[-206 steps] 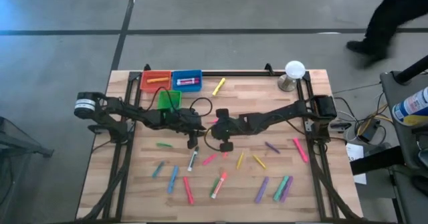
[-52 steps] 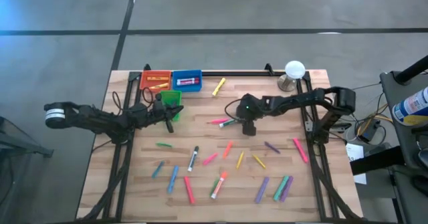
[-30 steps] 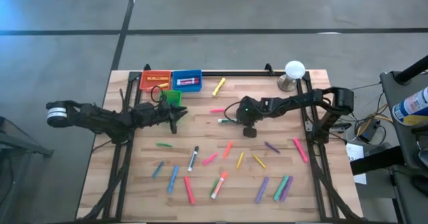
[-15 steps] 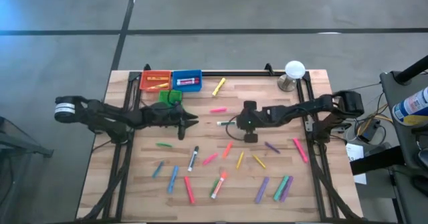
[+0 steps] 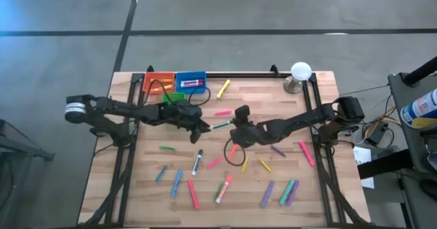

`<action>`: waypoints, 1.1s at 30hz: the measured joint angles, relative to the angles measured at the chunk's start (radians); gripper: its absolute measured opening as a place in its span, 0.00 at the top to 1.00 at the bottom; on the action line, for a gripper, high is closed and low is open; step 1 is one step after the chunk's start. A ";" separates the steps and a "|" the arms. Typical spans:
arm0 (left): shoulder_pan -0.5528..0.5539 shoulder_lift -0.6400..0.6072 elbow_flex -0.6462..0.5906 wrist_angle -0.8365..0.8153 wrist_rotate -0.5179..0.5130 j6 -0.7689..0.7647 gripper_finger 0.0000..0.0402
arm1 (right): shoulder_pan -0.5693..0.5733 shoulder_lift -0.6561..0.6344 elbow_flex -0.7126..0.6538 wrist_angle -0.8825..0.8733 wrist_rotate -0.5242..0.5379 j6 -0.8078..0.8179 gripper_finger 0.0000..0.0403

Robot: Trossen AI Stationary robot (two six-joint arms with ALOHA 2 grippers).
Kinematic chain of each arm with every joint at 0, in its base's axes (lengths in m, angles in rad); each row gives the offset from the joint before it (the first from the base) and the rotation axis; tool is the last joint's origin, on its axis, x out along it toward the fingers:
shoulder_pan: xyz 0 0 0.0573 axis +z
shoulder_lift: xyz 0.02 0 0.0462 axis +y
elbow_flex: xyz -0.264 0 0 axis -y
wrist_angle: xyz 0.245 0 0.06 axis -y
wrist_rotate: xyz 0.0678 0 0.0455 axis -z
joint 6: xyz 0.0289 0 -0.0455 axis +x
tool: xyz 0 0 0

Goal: Pick & Place Markers
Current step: Put the green marker into the blue bin

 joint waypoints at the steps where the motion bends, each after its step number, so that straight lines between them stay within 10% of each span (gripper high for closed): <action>1: 0.000 0.007 0.012 0.006 0.000 -0.004 0.73 | 0.006 0.009 0.014 0.000 0.012 -0.018 0.86; 33: -0.026 0.070 0.062 -0.025 -0.116 0.281 0.73 | 0.019 0.113 0.183 0.016 -0.059 -0.093 0.86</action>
